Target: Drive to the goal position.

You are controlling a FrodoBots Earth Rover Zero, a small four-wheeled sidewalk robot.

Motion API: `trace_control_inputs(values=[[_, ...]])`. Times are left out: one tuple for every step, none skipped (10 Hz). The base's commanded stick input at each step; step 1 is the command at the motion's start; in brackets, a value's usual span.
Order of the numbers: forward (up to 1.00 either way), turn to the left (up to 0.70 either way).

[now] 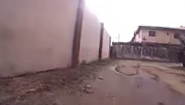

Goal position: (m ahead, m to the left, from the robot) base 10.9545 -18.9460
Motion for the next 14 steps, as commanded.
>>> trace_control_inputs(values=[[0.6,-0.15],[0.6,-0.15],[0.6,-0.15],[0.6,-0.15],[0.6,-0.15],[0.6,-0.15],[0.6,-0.15],[0.6,-0.15],[0.6,-0.15],[0.6,-0.15],[0.6,-0.15],[0.6,-0.15],[0.6,-0.15],[0.6,-0.15]])
